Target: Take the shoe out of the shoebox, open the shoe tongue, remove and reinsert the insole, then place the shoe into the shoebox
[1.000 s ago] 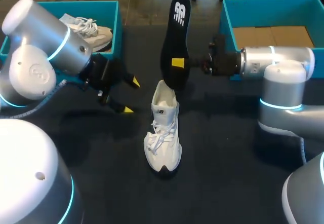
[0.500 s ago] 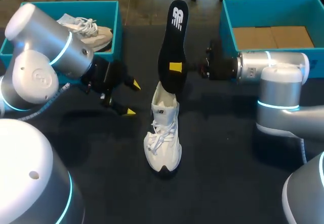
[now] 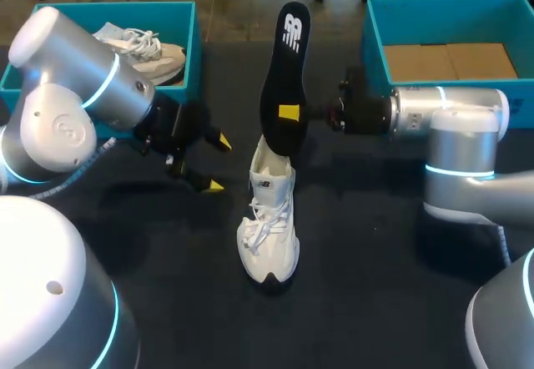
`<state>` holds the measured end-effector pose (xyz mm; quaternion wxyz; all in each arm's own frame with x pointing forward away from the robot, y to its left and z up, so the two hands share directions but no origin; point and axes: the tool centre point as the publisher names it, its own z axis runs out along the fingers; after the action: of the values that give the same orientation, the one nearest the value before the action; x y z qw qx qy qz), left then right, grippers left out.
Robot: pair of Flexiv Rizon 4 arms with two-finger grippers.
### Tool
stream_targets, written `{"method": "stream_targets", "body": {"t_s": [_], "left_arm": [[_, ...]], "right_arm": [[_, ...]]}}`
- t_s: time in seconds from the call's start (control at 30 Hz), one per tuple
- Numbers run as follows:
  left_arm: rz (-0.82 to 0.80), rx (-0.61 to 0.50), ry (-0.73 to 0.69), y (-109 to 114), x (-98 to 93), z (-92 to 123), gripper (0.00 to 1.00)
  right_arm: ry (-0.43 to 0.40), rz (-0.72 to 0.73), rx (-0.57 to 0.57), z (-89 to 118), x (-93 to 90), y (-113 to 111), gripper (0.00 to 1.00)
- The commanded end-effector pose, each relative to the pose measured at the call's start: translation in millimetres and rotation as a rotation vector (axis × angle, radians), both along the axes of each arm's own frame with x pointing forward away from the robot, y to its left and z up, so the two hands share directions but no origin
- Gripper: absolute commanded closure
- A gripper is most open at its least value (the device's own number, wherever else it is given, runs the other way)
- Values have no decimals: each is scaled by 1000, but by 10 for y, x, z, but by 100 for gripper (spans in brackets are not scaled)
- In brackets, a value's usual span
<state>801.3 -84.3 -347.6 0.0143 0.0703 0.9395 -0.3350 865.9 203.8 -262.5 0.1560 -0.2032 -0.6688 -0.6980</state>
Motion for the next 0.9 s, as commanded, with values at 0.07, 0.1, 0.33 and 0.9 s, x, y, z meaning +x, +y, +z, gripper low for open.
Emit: {"method": "stream_targets", "body": {"t_s": [0.07, 0.1, 0.33, 0.9], "left_arm": [[2, 7, 3, -2, -12, -9, 0], [3, 8, 4, -1, -14, -12, 0], [32, 10, 30, 17, -4, -58, 0], [51, -8, 46, -120, 11, -50, 0]], "right_arm": [[4, -3, 2, -29, -3, 37, 100], [5, -3, 3, -38, -6, 39, 100], [17, -2, 9, -76, -25, 58, 100], [38, -15, 17, -111, -164, 53, 100]]}}
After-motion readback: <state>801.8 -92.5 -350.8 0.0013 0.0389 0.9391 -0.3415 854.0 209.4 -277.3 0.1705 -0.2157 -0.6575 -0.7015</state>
